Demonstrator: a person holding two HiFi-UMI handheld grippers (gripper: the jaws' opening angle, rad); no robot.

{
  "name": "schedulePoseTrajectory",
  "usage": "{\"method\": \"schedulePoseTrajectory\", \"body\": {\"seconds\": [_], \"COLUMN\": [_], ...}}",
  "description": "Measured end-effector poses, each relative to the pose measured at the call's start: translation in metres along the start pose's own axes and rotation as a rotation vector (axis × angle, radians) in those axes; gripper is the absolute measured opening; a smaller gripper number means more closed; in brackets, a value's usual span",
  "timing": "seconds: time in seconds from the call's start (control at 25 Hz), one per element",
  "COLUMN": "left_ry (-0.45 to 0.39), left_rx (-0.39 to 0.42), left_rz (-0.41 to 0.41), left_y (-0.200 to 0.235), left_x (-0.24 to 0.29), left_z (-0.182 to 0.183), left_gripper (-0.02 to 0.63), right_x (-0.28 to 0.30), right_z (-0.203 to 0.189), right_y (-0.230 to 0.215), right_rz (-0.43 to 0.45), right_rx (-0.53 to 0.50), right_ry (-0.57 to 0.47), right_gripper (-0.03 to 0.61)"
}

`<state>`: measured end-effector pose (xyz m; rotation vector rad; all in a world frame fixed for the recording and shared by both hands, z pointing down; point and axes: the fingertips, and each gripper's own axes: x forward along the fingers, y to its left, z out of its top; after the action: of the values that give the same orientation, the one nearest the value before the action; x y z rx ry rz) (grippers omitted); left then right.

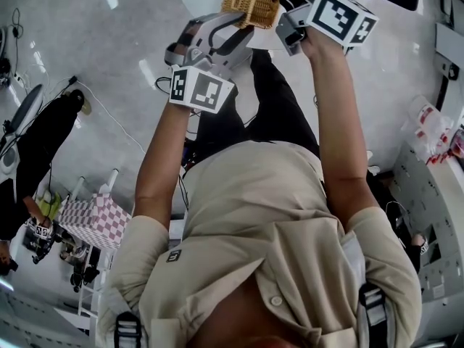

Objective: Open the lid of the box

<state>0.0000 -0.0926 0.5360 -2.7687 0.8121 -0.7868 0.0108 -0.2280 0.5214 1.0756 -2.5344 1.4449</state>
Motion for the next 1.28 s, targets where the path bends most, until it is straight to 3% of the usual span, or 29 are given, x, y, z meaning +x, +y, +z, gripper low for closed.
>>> {"method": "schedulePoseTrajectory", "body": {"seconds": [0.6,1.28], "left_ry": [-0.015,-0.007], "left_rx": [-0.149,-0.298], "left_rz": [0.096,0.18], "left_y": [0.023,0.059], "left_x": [-0.03,-0.058], "left_z": [-0.012,-0.024], "left_gripper": [0.089,0.074], "right_x": [-0.003,-0.019], "right_z": [0.012,0.026], "right_y": [0.032,0.049], "right_rz": [-0.014,-0.046], "right_rx": [-0.173,-0.224], "right_ry": [0.024,0.03], "right_gripper": [0.089,0.083]}}
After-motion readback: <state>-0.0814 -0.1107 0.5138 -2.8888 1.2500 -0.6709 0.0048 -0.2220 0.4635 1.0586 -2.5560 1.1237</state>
